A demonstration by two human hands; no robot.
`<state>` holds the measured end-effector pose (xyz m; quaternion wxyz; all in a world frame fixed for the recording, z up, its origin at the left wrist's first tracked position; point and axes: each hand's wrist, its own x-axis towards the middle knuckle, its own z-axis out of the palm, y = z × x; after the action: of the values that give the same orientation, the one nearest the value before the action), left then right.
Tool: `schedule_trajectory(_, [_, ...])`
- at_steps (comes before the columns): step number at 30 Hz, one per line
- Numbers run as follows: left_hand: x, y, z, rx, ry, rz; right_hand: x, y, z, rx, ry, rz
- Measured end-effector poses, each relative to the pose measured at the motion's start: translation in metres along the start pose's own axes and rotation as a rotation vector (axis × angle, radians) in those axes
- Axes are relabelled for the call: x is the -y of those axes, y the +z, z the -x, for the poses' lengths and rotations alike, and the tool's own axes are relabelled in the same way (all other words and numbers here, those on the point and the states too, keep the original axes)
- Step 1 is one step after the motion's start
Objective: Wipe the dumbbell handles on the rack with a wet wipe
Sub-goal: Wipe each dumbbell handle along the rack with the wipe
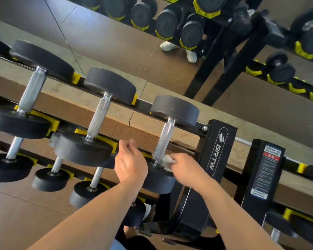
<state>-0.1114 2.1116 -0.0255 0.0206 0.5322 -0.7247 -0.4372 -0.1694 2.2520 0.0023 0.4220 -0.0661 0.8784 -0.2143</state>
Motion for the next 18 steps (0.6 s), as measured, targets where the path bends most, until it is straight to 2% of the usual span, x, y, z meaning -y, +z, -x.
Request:
schedule_trajectory(1, [0.001, 0.001, -0.001, -0.002, 0.006, 0.005, 0.000, -0.010, -0.002, -0.042, 0.031, -0.159])
schedule_trajectory(4, [0.003, 0.001, -0.001, -0.011, 0.013, 0.015, 0.000, -0.033, -0.022, -0.361, 0.189, -0.720])
schedule_trajectory(5, [0.003, 0.002, -0.002, -0.011, 0.013, 0.016, 0.005, -0.034, -0.029, -0.429, 0.200, -0.794])
schedule_trajectory(6, [0.003, 0.002, -0.002, -0.010, 0.013, 0.014, 0.011, -0.032, -0.033, -0.439, 0.191, -0.768])
schedule_trajectory(8, [0.002, 0.001, -0.001, -0.017, 0.019, 0.014, 0.026, -0.021, -0.037, -0.366, 0.110, -0.553])
schedule_trajectory(12, [0.004, 0.002, -0.002, -0.026, 0.039, 0.027, 0.026, -0.010, -0.026, -0.326, -0.052, -0.066])
schedule_trajectory(16, [0.002, 0.003, -0.001, -0.036, 0.041, 0.029, 0.020, -0.016, -0.004, 0.038, -0.138, 0.496])
schedule_trajectory(18, [0.002, 0.003, 0.001, -0.041, 0.048, 0.036, 0.032, -0.015, 0.009, 0.131, -0.202, 0.680])
